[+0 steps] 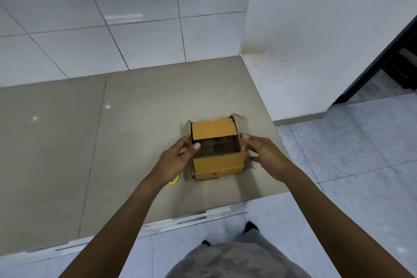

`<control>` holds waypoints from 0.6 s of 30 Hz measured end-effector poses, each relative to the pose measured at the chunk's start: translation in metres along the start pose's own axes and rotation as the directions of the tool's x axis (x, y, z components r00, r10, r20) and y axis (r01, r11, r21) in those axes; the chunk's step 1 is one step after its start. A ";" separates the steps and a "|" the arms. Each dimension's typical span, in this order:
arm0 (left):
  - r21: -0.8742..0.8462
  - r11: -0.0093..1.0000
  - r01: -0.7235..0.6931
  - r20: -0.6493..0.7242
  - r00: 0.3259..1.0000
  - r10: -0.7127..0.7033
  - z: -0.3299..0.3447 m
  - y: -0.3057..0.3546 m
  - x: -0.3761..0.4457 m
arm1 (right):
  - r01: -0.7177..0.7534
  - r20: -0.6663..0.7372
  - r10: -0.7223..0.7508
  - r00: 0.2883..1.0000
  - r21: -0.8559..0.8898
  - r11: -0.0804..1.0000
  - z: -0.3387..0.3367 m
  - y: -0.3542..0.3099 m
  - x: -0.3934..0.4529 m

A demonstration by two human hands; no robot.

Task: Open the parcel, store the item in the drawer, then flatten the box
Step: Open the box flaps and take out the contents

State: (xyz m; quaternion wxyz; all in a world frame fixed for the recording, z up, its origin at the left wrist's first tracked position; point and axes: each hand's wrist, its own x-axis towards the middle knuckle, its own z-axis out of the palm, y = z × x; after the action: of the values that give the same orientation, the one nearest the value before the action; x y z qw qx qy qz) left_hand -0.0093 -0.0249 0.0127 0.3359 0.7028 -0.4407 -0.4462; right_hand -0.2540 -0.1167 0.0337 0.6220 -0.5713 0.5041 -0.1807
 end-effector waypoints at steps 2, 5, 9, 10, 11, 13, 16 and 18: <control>0.079 0.997 -0.025 0.137 0.990 0.014 0.001 0.000 -0.003 | 0.078 0.100 -0.072 0.992 -0.061 0.995 -0.001 0.007 -0.010; 0.377 0.924 -0.068 0.229 0.973 -0.022 0.008 -0.009 -0.005 | 0.181 0.120 -0.162 0.980 -0.176 0.968 0.005 0.024 -0.014; 0.472 0.873 -0.123 0.118 0.990 0.076 0.021 -0.019 -0.006 | 0.254 0.034 -0.286 0.958 -0.565 0.785 0.009 0.029 -0.002; 0.466 0.874 -0.138 0.093 0.990 0.107 0.023 -0.019 -0.006 | 0.264 0.054 -0.309 0.949 -0.669 0.694 0.007 0.026 0.002; 0.460 0.876 -0.149 0.072 0.989 0.130 0.025 -0.019 -0.006 | 0.277 0.071 -0.338 0.938 -0.741 0.612 0.005 0.023 0.008; 0.445 0.881 -0.163 0.048 0.986 0.158 0.027 -0.021 -0.004 | 0.284 0.071 -0.411 0.909 -0.827 0.485 0.002 0.013 0.020; 0.435 0.886 -0.163 0.036 0.986 0.163 0.026 -0.027 -0.002 | 0.258 0.035 -0.473 0.880 -0.871 0.417 -0.002 -0.002 0.043; 0.449 0.879 -0.163 0.024 0.985 0.170 0.026 -0.030 -0.001 | 0.258 0.036 -0.456 0.889 -0.863 0.435 -0.005 -0.012 0.060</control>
State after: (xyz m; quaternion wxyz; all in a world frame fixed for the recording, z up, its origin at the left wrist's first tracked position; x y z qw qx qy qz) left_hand -0.0241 -0.0142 -0.0230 0.2051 0.7243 -0.5879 -0.2962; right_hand -0.2278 -0.1707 0.0201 0.1552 -0.8720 0.4540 -0.0966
